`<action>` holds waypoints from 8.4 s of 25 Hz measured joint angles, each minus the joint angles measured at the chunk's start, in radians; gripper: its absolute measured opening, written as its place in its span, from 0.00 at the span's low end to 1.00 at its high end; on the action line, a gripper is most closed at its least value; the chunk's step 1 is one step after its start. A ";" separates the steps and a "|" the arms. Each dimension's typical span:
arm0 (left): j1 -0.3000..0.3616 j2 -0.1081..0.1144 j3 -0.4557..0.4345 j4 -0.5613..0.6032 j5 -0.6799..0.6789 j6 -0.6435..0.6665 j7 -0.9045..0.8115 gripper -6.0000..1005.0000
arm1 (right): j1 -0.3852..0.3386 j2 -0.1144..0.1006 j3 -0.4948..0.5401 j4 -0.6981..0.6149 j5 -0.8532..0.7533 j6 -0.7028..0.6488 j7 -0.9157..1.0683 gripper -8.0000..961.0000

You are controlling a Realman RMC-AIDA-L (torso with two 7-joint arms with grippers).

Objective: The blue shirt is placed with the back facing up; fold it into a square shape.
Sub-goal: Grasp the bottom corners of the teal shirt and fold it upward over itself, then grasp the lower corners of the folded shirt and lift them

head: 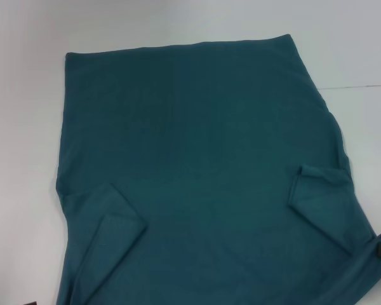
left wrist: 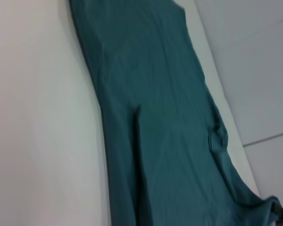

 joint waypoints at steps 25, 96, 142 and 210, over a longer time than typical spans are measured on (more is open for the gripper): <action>-0.039 -0.004 0.129 -0.075 0.097 -0.077 -0.009 0.77 | -0.009 0.011 0.004 0.000 0.001 -0.009 0.000 0.08; -0.201 0.055 0.144 -0.097 -0.126 -0.137 -0.049 0.02 | 0.064 -0.015 0.007 -0.011 0.088 -0.008 -0.015 0.08; -0.556 0.030 0.158 -0.464 -0.655 -1.222 0.356 0.02 | 0.579 0.063 -0.174 0.225 0.229 1.170 -0.362 0.08; -0.249 -0.009 0.402 -0.258 -0.484 -0.963 0.308 0.74 | 0.260 -0.084 -0.230 0.028 0.265 0.383 0.094 0.75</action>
